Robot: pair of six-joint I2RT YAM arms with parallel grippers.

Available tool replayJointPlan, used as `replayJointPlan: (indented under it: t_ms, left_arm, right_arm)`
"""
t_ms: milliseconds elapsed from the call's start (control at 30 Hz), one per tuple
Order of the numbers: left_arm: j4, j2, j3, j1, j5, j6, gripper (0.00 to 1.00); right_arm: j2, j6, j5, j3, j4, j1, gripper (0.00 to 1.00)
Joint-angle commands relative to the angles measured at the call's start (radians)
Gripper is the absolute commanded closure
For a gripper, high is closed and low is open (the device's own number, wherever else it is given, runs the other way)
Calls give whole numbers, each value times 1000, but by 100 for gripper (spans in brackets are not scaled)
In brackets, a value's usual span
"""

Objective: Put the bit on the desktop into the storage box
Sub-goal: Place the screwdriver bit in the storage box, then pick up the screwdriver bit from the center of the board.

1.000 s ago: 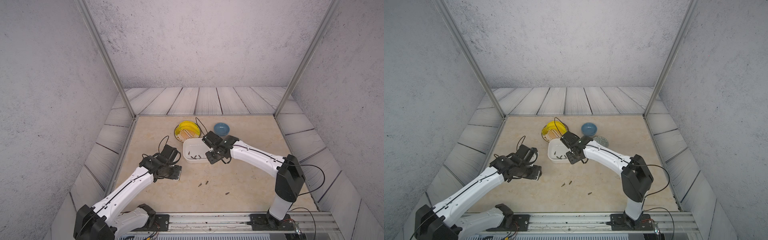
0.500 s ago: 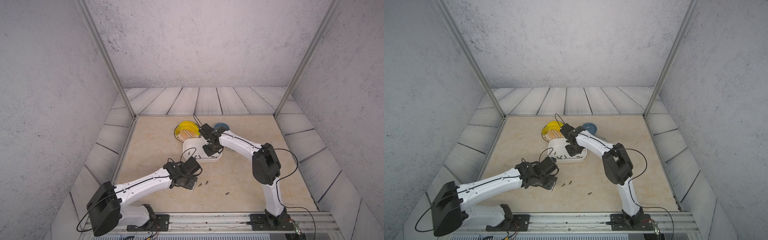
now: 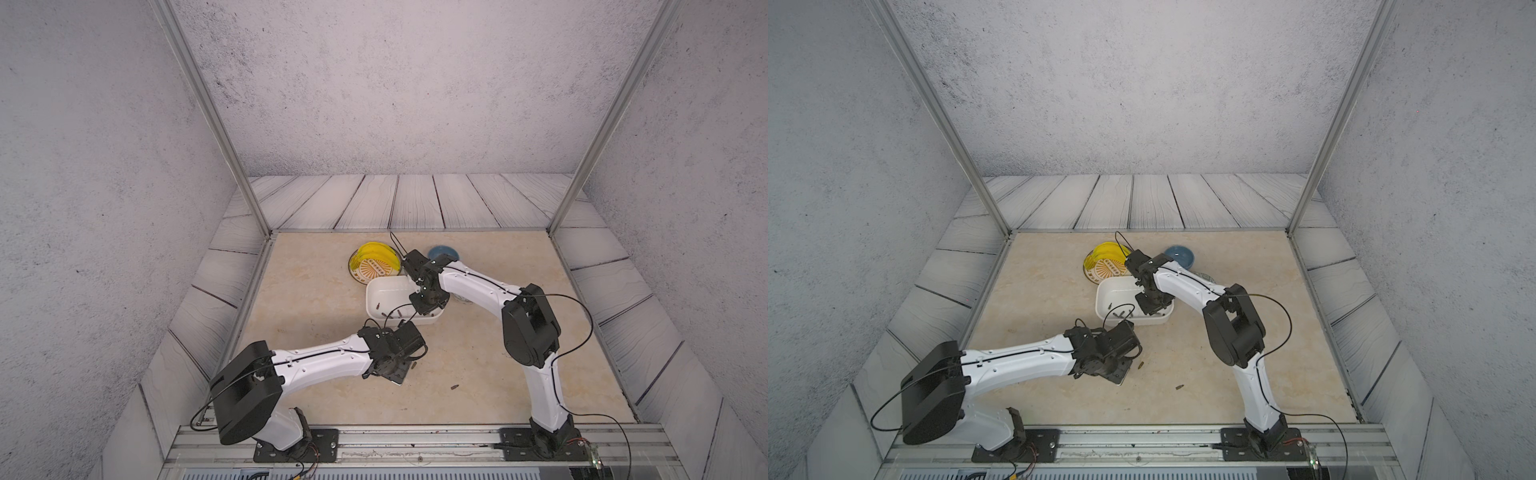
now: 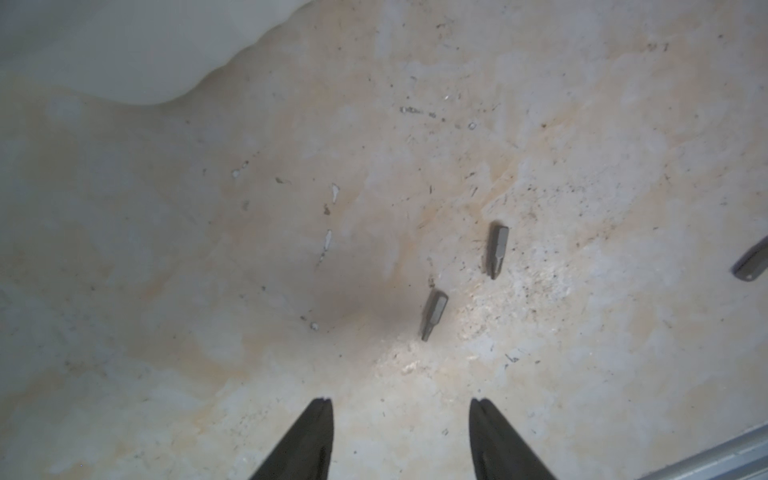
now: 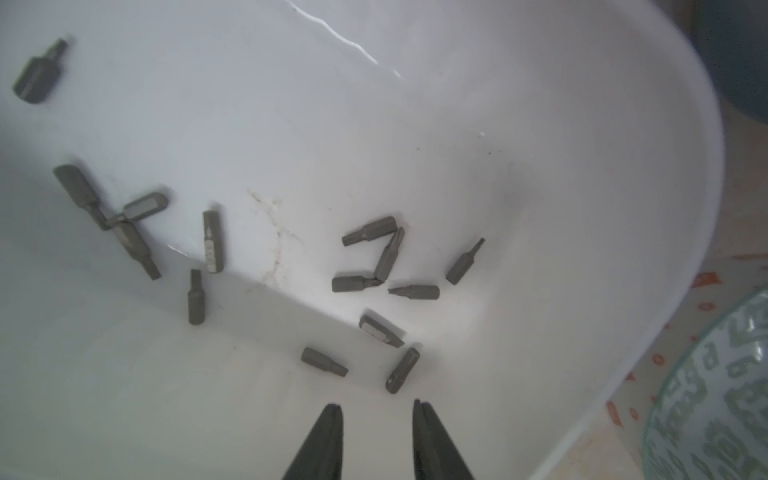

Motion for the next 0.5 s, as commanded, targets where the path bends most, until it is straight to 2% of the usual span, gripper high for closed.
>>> replayJointPlan:
  t_ms: [0,67,200,467]
  left_arm:
    - [4,53,34,-8,-1,26,43]
    - [4,87,46,-9,-1,39,43]
    - [4,149,74,-9,-7,74,54]
    - [8,220,119,-9,-9,99,54]
  right_arm:
    - [-131,9,31,-25,-19,-29,67]
    - [-178,6,38,-44,-26,-44,67]
    - [-256,0,60,-72,-40,-62,67]
    - [-324,0,70,-100,-54,-79,68]
